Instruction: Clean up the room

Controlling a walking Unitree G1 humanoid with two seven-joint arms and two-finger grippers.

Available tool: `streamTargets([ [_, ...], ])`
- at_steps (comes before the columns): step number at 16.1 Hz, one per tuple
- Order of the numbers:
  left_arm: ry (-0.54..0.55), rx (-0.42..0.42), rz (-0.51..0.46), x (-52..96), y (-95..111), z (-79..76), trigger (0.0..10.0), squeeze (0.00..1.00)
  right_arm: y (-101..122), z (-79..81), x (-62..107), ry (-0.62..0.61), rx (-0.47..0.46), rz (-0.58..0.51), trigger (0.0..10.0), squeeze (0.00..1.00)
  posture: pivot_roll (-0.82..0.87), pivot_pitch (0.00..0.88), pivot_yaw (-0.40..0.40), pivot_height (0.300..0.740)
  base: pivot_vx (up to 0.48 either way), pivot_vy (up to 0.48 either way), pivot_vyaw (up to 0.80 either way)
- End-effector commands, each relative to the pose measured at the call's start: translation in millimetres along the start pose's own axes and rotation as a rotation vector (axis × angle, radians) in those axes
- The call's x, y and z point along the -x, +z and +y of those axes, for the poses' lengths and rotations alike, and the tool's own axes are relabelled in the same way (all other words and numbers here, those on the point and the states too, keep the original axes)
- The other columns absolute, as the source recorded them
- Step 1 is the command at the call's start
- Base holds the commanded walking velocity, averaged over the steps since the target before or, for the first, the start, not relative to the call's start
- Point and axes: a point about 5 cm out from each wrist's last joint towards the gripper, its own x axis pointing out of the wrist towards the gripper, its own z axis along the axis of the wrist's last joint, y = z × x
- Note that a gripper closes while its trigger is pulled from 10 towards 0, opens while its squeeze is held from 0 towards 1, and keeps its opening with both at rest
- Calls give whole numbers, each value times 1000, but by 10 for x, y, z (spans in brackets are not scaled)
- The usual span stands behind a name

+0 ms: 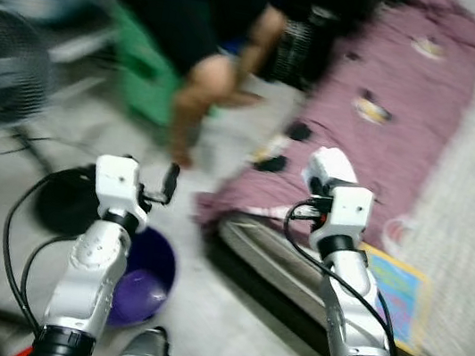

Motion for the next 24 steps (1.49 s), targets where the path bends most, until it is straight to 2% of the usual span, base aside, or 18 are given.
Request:
streamTargets([
  [1,-9,6,19,25,-52,-36,10000,0,-7,-60,19,-13,8,3,10000,0,2,172,-14,740,0,0,800],
  [15,-8,-10,10,25,-42,-36,10000,0,-1,-36,0,7,1,3,10000,0,8,158,-20,740,0,0,789],
  [24,-51,23,-9,31,-16,-82,10000,0,-3,-48,-10,3,-6,7,10000,0,2,168,-19,740,0,0,158],
])
